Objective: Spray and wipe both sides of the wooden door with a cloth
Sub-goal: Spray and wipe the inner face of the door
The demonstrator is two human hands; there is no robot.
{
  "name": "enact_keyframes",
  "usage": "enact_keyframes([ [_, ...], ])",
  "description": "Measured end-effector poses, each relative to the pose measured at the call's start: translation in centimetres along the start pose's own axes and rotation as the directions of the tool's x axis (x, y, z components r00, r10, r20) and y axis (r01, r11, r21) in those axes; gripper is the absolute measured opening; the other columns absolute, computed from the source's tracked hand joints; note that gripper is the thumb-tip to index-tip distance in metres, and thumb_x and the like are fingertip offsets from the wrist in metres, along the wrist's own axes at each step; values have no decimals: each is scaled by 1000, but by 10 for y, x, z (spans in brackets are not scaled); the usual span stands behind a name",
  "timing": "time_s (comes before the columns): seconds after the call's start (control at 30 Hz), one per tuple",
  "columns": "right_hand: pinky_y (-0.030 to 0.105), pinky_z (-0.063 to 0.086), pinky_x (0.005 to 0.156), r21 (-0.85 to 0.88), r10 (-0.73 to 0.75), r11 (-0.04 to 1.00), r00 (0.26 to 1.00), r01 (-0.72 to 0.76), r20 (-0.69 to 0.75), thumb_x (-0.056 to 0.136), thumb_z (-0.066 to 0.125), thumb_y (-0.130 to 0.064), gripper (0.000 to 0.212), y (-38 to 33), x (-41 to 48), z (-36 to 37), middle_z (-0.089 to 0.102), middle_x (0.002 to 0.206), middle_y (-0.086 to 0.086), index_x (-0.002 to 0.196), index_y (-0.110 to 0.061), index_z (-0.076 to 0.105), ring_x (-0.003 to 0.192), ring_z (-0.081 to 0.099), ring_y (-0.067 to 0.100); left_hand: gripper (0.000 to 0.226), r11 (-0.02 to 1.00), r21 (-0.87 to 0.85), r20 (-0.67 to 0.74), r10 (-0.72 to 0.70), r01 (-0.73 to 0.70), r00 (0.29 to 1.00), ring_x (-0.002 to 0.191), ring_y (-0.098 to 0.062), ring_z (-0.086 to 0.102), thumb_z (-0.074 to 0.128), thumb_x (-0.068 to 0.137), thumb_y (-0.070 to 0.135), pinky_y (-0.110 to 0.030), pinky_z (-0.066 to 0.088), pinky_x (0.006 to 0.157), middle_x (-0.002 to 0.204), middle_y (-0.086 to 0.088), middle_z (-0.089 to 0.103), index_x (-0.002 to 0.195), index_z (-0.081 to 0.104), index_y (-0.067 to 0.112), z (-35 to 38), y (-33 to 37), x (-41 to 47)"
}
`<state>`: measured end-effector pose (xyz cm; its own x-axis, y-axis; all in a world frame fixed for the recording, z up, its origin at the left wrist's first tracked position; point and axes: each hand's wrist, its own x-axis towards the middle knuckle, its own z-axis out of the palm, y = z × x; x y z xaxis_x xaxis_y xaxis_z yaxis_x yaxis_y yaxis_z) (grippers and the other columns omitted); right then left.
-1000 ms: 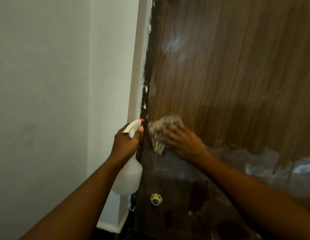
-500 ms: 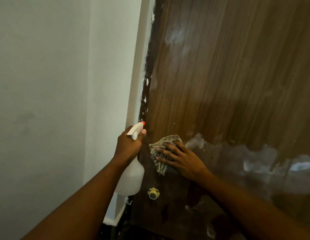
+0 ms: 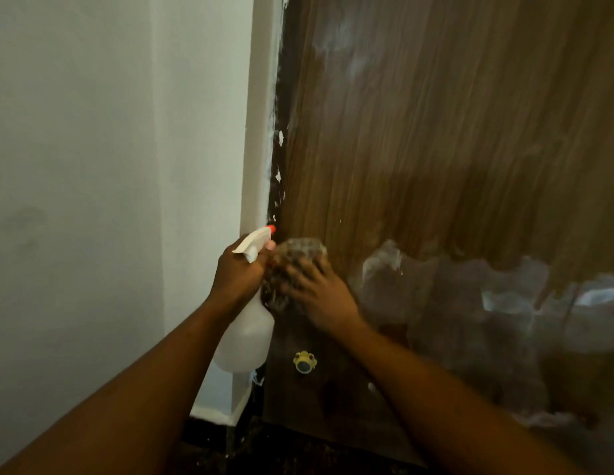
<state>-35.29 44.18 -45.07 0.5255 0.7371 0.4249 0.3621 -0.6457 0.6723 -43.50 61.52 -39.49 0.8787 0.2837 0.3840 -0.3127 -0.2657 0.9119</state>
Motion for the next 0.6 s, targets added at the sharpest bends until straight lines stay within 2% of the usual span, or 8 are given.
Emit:
enact_keyframes([
  [0.1, 59, 24, 117, 4, -47, 999, 988, 47, 146, 73, 72, -34, 75, -21, -57, 30, 40, 155, 2, 144, -34, 48, 141, 34, 33, 47, 1000, -23, 61, 22, -20, 998, 95, -22, 67, 58, 88, 42, -47, 56, 87, 108, -8, 68, 126, 55, 14, 0, -6, 0],
  [0.2, 54, 37, 110, 69, 130, 989, 991, -128, -19, 82, 44, -23, 67, 16, -97, 25, 39, 156, 0, 148, -35, 43, 139, 37, 32, 44, 999, -38, 116, 32, -28, 993, 92, -20, 67, 58, 89, 39, -35, 58, 75, 103, -6, 69, 125, 56, 14, 3, -12, 0],
  [0.3, 54, 21, 117, 157, 386, 916, 917, -368, -104, 88, 43, -33, 67, 50, -85, -5, 21, 164, 0, 154, -36, 29, 149, 23, 33, 48, 998, -55, 146, 29, -21, 989, 94, -19, 66, 59, 88, 39, -29, 55, 72, 108, -7, 68, 129, 54, 13, 10, -15, -1],
  [0.37, 56, 13, 119, 210, 504, 858, 847, -468, -170, 89, 47, -26, 70, 48, -53, -15, 13, 165, 1, 155, -35, 26, 152, 9, 32, 49, 998, -62, 175, 24, -14, 984, 96, -20, 66, 59, 88, 39, -30, 56, 74, 110, -8, 67, 131, 53, 15, 18, -16, -2],
  [0.4, 58, 13, 119, 235, 516, 849, 839, -473, -174, 89, 49, -22, 72, 40, -41, -14, 12, 165, 2, 156, -34, 25, 152, 6, 34, 48, 998, -68, 183, 29, -16, 983, 96, -20, 65, 58, 89, 39, -29, 55, 74, 110, -7, 67, 131, 53, 16, 21, -16, -3],
  [0.47, 64, 20, 116, 211, 388, 910, 911, -356, -139, 86, 60, -23, 76, 21, -37, 3, 17, 164, 5, 155, -33, 28, 151, 11, 37, 47, 997, -65, 186, 44, -32, 982, 98, -18, 64, 58, 89, 39, -28, 54, 77, 111, -3, 66, 130, 54, 18, 28, -15, -4],
  [0.53, 64, 26, 114, 104, 150, 984, 988, -146, -35, 77, 73, -28, 82, 6, -65, 28, 32, 160, 5, 151, -33, 38, 146, 26, 38, 47, 997, -65, 194, 54, -42, 980, 99, -19, 64, 59, 88, 41, -32, 54, 82, 110, -2, 67, 128, 56, 18, 34, -15, -4],
  [0.6, 60, 26, 114, 39, 65, 997, 996, -67, 59, 75, 67, -29, 78, 2, -110, 42, 37, 157, 2, 149, -33, 40, 142, 30, 33, 42, 996, -80, 232, 68, -51, 970, 95, -20, 67, 59, 88, 40, -34, 57, 78, 101, -3, 70, 123, 58, 19, 43, -12, -6],
])
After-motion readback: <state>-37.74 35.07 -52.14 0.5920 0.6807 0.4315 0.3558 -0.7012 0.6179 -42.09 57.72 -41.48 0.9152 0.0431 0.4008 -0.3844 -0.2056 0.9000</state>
